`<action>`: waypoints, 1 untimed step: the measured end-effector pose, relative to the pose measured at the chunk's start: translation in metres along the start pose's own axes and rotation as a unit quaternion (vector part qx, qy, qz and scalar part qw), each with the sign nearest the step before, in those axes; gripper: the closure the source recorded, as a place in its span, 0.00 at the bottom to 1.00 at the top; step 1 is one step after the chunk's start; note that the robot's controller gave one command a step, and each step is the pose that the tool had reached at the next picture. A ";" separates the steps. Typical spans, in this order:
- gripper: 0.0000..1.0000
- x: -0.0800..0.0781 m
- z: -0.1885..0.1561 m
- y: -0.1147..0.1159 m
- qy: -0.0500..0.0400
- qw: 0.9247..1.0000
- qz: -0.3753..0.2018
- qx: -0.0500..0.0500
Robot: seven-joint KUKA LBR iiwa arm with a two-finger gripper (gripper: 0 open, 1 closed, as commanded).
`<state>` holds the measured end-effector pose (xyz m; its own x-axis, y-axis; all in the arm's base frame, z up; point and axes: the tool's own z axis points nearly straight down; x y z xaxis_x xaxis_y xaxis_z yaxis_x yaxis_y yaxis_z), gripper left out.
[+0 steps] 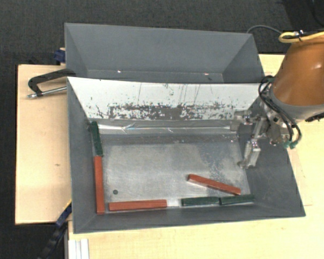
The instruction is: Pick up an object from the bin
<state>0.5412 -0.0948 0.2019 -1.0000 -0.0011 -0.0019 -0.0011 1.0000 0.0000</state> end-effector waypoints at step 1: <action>0.00 0.013 0.035 0.017 -0.002 0.999 -0.041 0.000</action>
Offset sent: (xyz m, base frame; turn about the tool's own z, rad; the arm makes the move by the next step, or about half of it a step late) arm -0.0434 0.0112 -0.1287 -0.2205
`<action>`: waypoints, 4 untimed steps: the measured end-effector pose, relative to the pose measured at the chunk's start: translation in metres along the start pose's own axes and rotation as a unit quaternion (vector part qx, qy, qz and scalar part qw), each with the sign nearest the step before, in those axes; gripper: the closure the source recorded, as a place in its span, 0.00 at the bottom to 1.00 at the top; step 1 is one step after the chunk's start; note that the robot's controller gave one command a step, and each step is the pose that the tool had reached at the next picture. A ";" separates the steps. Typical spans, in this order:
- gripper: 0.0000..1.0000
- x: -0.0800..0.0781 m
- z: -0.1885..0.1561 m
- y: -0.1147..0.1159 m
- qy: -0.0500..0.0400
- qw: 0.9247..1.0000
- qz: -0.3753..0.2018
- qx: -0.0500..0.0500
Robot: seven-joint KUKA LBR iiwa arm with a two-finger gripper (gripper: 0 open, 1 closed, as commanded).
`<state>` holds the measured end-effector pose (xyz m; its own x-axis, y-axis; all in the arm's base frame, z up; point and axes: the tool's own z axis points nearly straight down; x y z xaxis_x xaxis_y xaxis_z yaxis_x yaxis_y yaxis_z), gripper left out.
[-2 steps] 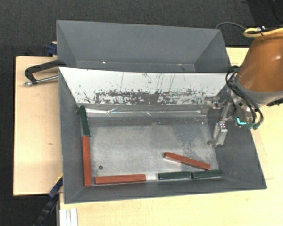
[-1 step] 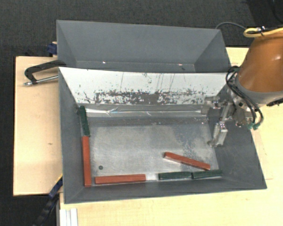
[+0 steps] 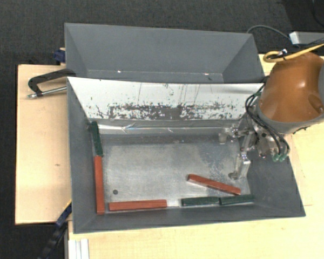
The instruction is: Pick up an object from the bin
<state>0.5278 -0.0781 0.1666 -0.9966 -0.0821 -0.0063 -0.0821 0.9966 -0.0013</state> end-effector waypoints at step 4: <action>1.00 -0.009 -0.073 0.006 -0.002 1.000 -0.001 0.000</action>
Offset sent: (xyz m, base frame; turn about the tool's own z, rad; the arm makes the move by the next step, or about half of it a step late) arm -0.0357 0.0001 -0.0966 0.1610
